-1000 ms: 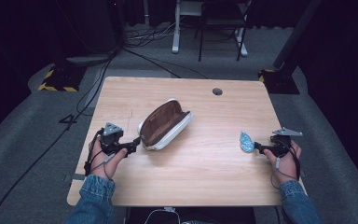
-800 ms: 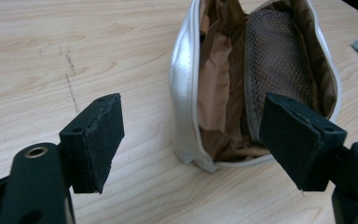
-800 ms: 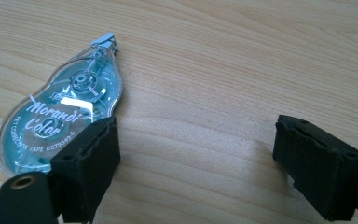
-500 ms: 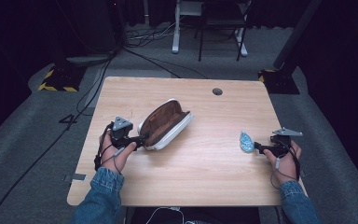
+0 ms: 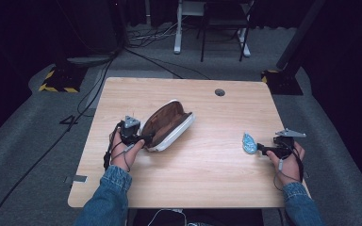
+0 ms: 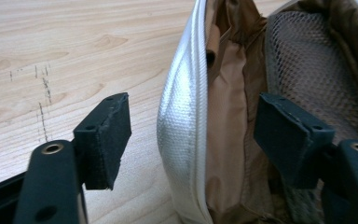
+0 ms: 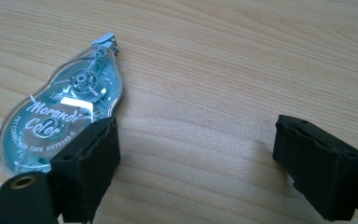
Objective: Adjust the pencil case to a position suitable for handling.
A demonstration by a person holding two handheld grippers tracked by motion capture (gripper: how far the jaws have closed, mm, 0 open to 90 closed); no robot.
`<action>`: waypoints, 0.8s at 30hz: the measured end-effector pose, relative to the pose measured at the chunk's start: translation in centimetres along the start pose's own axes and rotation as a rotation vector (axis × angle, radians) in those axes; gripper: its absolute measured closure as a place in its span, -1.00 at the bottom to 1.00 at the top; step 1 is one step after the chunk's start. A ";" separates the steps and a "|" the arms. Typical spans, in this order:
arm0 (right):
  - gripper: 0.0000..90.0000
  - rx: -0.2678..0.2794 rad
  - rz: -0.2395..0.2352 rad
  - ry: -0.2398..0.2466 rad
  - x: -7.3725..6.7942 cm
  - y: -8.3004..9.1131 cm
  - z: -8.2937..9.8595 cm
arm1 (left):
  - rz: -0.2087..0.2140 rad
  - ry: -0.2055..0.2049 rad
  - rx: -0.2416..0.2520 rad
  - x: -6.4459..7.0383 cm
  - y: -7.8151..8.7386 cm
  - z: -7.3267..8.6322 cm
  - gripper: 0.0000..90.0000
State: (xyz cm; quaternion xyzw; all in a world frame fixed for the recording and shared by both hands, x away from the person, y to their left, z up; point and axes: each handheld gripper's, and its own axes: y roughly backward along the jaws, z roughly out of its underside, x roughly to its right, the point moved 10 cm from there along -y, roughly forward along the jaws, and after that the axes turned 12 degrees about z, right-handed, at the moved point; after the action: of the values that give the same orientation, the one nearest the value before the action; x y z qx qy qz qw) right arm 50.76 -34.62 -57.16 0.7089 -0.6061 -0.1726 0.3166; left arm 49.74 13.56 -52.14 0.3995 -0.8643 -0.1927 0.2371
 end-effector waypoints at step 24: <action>-0.67 0.000 0.000 0.000 0.0 0.0 0.0 | 0.097 0.071 -0.066 -0.4 -1.6 0.8 0.81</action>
State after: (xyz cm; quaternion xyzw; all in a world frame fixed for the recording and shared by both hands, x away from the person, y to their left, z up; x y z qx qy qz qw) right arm 50.76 -34.62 -57.16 0.7090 -0.6061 -0.1726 0.3166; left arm 50.51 13.06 -53.70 0.3555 -0.8668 -0.1952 0.2900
